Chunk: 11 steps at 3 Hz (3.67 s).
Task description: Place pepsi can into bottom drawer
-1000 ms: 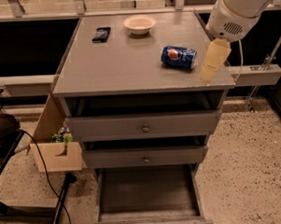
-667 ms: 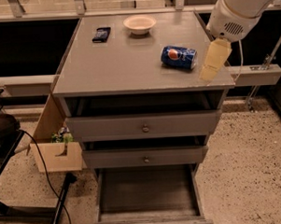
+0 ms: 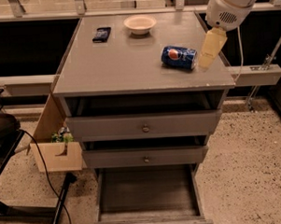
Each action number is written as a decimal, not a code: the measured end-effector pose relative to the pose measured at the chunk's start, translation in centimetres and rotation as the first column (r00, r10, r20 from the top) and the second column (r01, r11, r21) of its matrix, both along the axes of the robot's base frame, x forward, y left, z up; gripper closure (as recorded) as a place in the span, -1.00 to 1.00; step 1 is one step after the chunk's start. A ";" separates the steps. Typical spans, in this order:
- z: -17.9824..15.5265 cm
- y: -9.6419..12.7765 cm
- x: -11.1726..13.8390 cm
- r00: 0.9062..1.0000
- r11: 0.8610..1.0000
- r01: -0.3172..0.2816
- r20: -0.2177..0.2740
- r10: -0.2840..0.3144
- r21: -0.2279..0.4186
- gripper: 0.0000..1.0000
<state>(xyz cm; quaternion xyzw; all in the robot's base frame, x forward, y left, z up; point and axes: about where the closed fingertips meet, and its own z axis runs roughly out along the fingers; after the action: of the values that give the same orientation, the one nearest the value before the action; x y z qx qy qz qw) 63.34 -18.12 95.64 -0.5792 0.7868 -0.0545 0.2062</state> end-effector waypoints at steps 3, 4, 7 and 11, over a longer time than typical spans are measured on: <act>-4.5 -0.9 9.7 0.995 0.993 0.103 0.009 -0.104 0.060 -1.00; -6.7 -0.7 11.2 0.993 0.992 0.121 -0.019 -0.120 0.042 -1.00; -11.1 3.1 12.7 0.997 0.998 0.041 -0.069 -0.045 -0.048 -1.00; -9.3 1.5 13.6 0.997 0.946 0.013 0.066 -0.036 0.323 -1.00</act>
Offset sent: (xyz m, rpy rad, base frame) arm 0.1107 -0.0142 -0.0327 0.0701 -0.0378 -0.1129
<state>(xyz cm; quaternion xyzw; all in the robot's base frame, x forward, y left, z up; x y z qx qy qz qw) 76.98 -16.61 86.37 -0.5256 0.7845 0.0517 0.3250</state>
